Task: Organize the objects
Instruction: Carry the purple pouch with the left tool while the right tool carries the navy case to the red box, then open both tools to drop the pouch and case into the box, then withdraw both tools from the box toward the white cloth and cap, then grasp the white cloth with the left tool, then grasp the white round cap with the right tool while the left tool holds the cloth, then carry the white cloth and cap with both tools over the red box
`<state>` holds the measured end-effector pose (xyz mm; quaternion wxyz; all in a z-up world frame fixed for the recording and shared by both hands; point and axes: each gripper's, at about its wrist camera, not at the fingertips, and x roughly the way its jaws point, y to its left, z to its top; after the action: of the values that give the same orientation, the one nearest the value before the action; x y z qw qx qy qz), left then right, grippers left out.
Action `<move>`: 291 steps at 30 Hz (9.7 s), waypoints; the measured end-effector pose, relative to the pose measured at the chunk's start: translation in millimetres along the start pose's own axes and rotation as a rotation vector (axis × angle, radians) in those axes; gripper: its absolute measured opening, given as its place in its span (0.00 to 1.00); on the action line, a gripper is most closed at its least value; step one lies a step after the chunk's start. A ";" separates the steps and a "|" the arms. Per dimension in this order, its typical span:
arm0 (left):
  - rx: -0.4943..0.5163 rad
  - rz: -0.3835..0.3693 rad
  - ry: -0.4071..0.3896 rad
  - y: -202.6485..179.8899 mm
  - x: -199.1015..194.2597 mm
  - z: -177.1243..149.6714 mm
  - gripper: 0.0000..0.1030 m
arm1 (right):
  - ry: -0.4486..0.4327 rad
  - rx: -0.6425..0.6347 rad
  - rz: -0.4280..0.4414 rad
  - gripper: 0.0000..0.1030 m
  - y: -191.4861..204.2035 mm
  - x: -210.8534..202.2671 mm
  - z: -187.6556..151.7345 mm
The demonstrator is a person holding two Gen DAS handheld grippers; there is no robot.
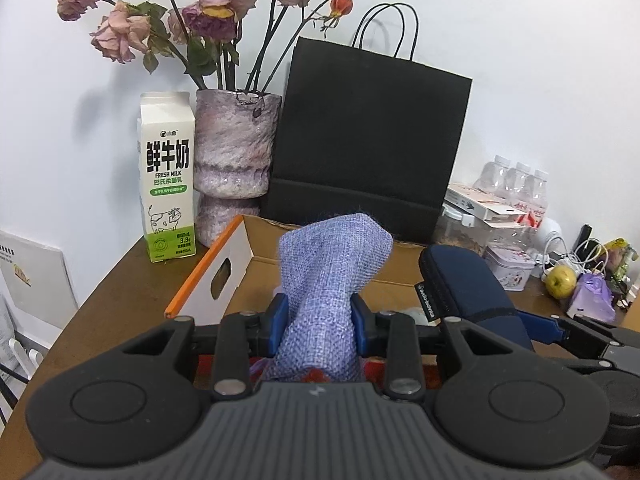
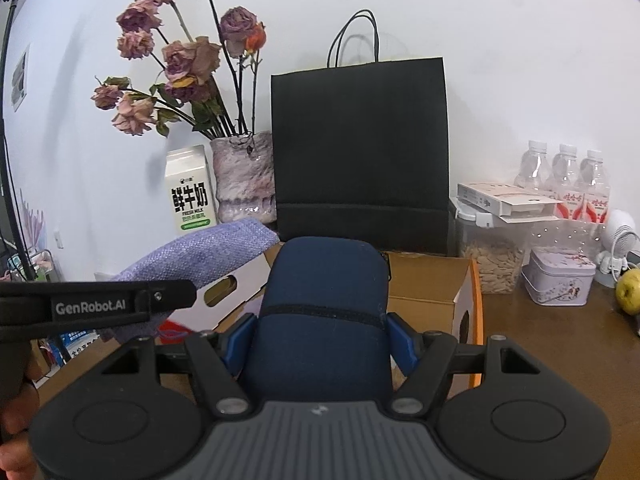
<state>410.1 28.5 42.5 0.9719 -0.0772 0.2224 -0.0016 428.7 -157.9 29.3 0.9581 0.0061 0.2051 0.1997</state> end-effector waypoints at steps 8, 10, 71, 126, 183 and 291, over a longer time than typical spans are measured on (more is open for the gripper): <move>0.005 0.006 0.001 3.2 28.3 11.4 0.32 | 0.000 -0.013 0.000 0.66 -9.1 24.0 12.4; 0.007 0.007 0.000 3.8 35.2 13.9 0.32 | -0.003 -0.015 -0.002 0.66 -11.9 29.6 15.7; 0.036 0.019 -0.087 10.2 25.6 22.8 1.00 | 0.002 -0.056 -0.036 1.00 -18.7 33.0 27.6; 0.095 0.110 -0.076 5.3 -170.2 -45.6 1.00 | 0.011 -0.088 0.012 1.00 28.2 -141.4 -38.4; 0.055 0.092 0.240 45.8 -208.6 -190.4 0.72 | 0.277 -0.189 0.138 1.00 81.4 -165.2 -169.9; 0.107 -0.007 0.060 -15.1 -29.4 -19.2 0.73 | 0.024 -0.110 0.056 0.38 8.0 -31.1 -13.7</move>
<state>375.8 11.9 40.4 0.9676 -0.0258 0.2506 -0.0190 394.3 -163.5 29.7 0.9485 -0.0432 0.2051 0.2376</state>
